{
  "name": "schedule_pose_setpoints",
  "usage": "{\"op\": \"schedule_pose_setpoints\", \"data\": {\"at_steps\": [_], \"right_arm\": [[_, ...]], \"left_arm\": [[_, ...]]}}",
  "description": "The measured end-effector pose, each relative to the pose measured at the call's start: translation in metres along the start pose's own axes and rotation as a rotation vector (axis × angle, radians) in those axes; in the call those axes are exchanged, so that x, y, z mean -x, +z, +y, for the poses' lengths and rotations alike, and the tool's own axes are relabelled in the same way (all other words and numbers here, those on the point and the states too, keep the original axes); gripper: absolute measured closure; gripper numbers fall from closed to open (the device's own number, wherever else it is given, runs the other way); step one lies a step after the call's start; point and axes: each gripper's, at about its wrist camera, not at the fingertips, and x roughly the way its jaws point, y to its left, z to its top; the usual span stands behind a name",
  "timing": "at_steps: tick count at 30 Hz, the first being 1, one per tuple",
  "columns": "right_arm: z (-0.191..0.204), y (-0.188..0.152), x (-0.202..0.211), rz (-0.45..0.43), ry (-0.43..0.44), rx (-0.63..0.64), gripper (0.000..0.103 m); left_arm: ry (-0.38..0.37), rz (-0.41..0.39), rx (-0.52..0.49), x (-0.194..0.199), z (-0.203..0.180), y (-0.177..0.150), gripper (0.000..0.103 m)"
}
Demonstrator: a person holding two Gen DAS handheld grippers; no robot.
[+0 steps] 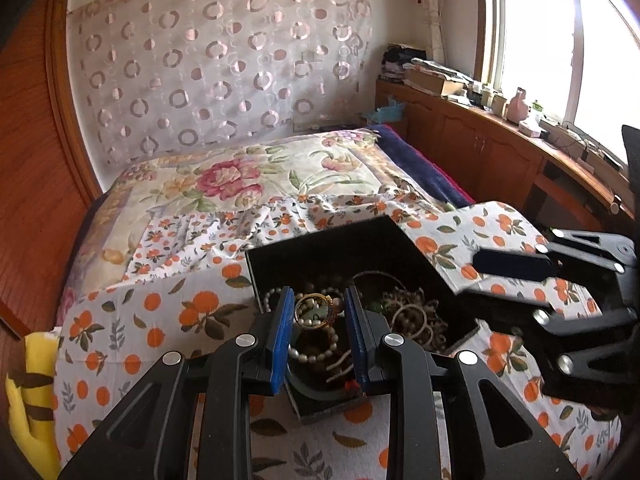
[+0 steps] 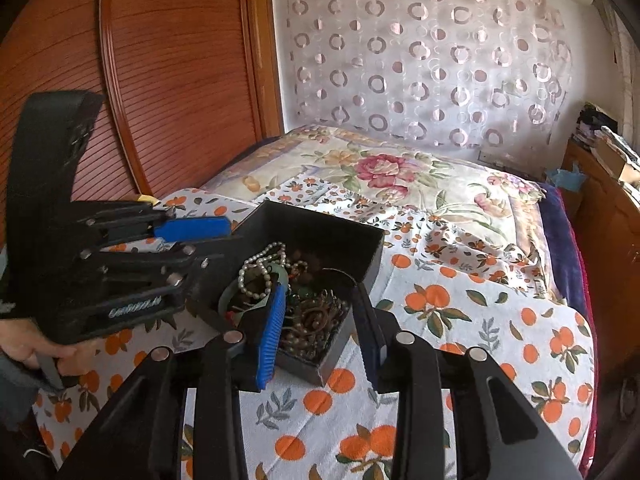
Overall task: Organize jewelry
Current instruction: 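Carry the ring and bronze brooch into the box and open both tools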
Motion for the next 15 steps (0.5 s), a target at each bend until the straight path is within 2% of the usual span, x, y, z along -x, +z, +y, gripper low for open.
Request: {"op": "schedule_pose_setpoints", "data": {"at_steps": [9, 11, 13, 15], "right_arm": [[-0.013, -0.012, 0.010, -0.004, -0.038, -0.038, 0.066], [-0.016, -0.014, 0.010, -0.002, -0.043, -0.047, 0.066], [-0.018, -0.015, 0.010, -0.003, -0.049, -0.057, 0.066], [-0.017, -0.017, 0.010, -0.003, -0.052, -0.063, 0.066]], "left_arm": [[0.022, -0.003, -0.001, -0.018, 0.001, 0.019, 0.079], [0.027, -0.004, 0.003, -0.019, 0.002, 0.021, 0.072], [0.037, -0.017, 0.012, -0.018, 0.003, 0.022, 0.053], [0.047, -0.023, 0.017, -0.016, 0.004, 0.020, 0.048]]}}
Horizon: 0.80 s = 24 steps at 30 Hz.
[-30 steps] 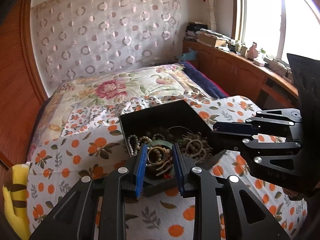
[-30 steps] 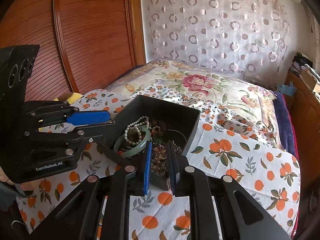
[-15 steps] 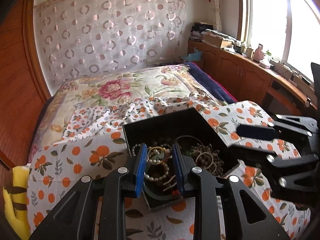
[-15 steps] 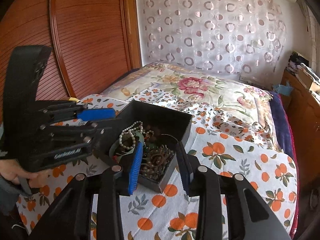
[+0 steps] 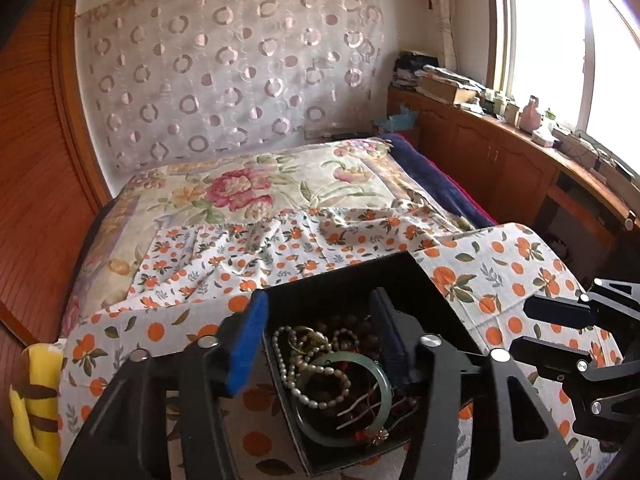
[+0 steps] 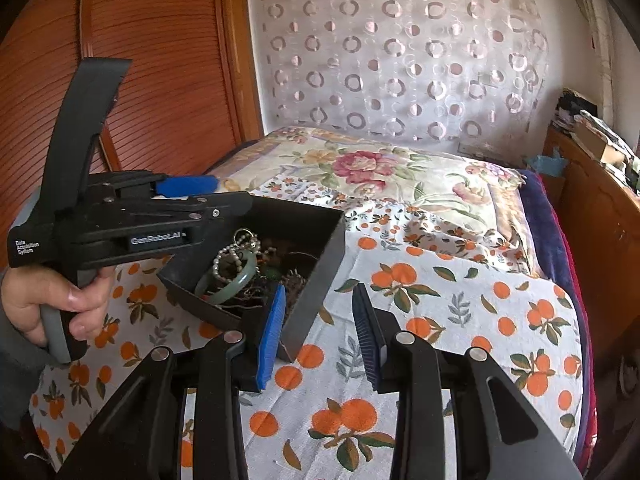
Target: Organize jewelry
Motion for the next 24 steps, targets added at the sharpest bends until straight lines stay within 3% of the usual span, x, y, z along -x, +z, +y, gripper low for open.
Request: {"op": "schedule_pose_setpoints", "data": {"at_steps": [5, 7, 12, 15, 24], "right_arm": [[-0.001, -0.007, 0.003, -0.002, -0.019, -0.021, 0.065], [-0.001, -0.011, 0.005, -0.006, -0.042, -0.034, 0.059], [0.001, -0.019, 0.015, -0.029, -0.102, -0.057, 0.020], [0.007, -0.025, 0.025, -0.049, -0.138, -0.072, 0.005], [0.026, -0.045, 0.061, -0.097, -0.170, -0.117, 0.002]], "left_arm": [[0.024, 0.004, 0.013, 0.010, 0.002, -0.010, 0.033], [0.036, -0.001, 0.019, 0.017, 0.003, -0.016, 0.022], [0.085, -0.005, 0.033, 0.042, 0.004, -0.036, 0.008], [0.111, 0.002, 0.046, 0.056, 0.005, -0.049, 0.008], [0.121, -0.028, 0.060, 0.116, -0.002, -0.082, 0.008]]}}
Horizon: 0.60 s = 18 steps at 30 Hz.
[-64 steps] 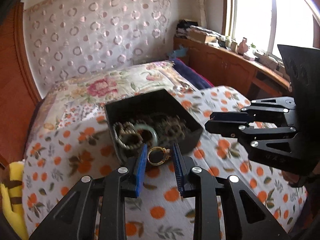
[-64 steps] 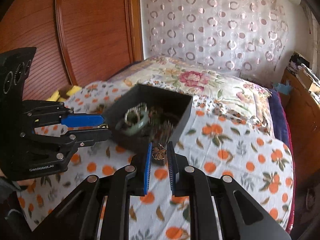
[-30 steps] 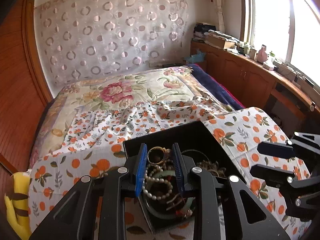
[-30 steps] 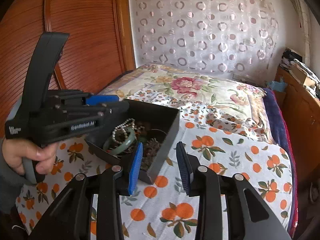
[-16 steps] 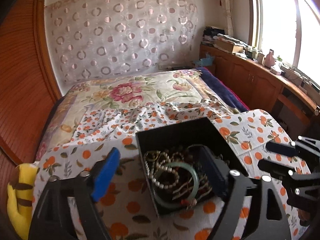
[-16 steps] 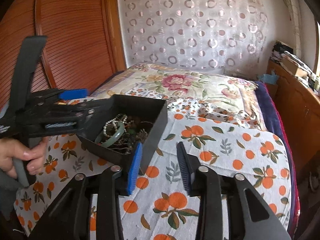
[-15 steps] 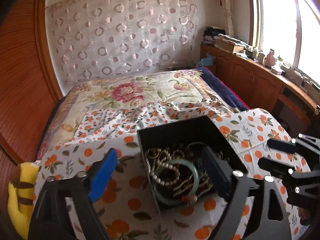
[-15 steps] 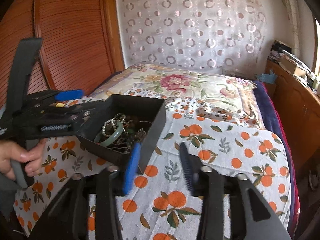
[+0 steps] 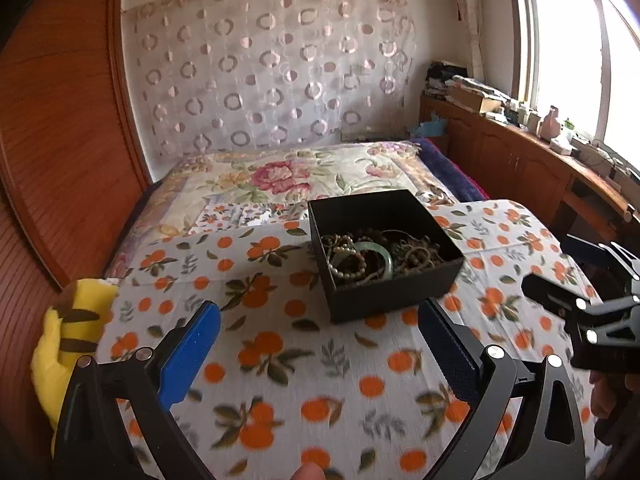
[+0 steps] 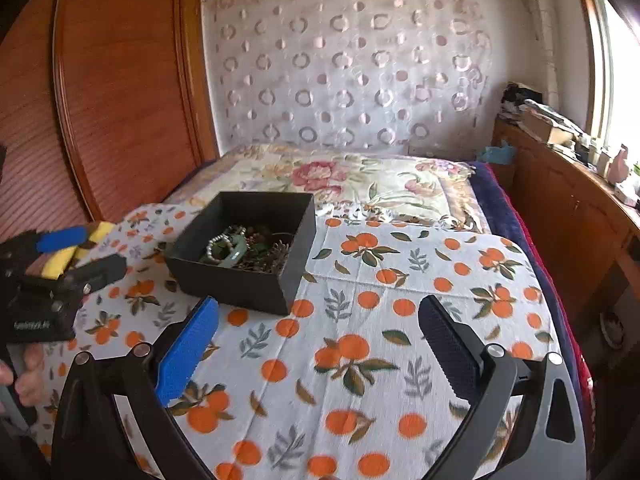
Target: Organize jewelry
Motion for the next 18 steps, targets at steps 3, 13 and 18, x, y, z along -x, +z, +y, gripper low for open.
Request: {"op": "schedule_pose_setpoints", "data": {"at_steps": [3, 13, 18], "right_arm": [[0.004, -0.006, 0.024, -0.040, 0.001, -0.017, 0.002], [0.016, -0.021, 0.087, -0.127, -0.005, -0.020, 0.002], [0.019, -0.025, 0.100, -0.154, -0.009, -0.021, 0.002]], "left_arm": [[0.016, -0.030, -0.004, 0.026, -0.001, -0.009, 0.008], [-0.011, -0.089, 0.025, 0.078, 0.000, -0.027, 0.008], [-0.016, -0.109, 0.019, 0.090, -0.004, -0.033, 0.008]]}}
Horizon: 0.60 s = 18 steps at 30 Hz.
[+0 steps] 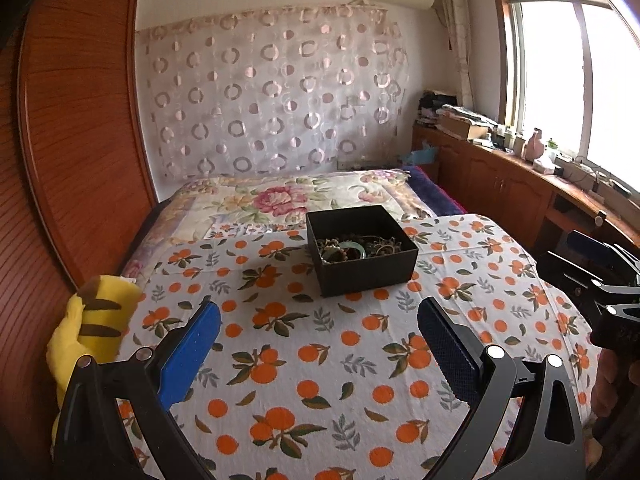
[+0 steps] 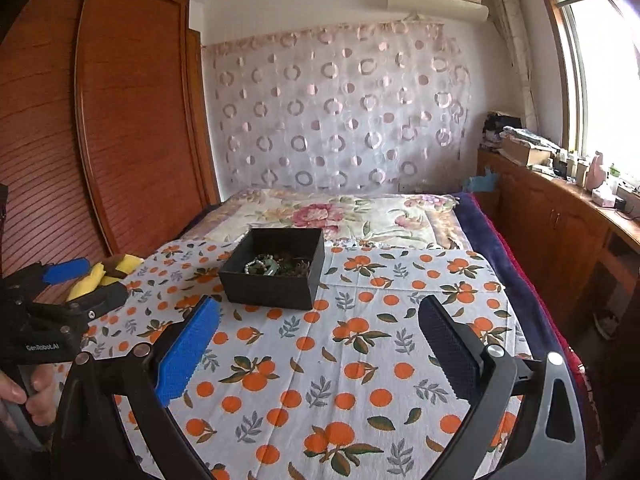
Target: Organize jewelry
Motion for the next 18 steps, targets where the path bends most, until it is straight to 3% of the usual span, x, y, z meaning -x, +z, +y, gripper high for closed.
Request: {"op": "schedule_pose_setpoints", "data": {"at_steps": [18], "right_arm": [[0.0004, -0.0050, 0.0029, -0.006, -0.004, -0.005, 0.002]], "left_arm": [[-0.006, -0.025, 0.025, 0.0107, 0.0041, -0.0013, 0.008]]}}
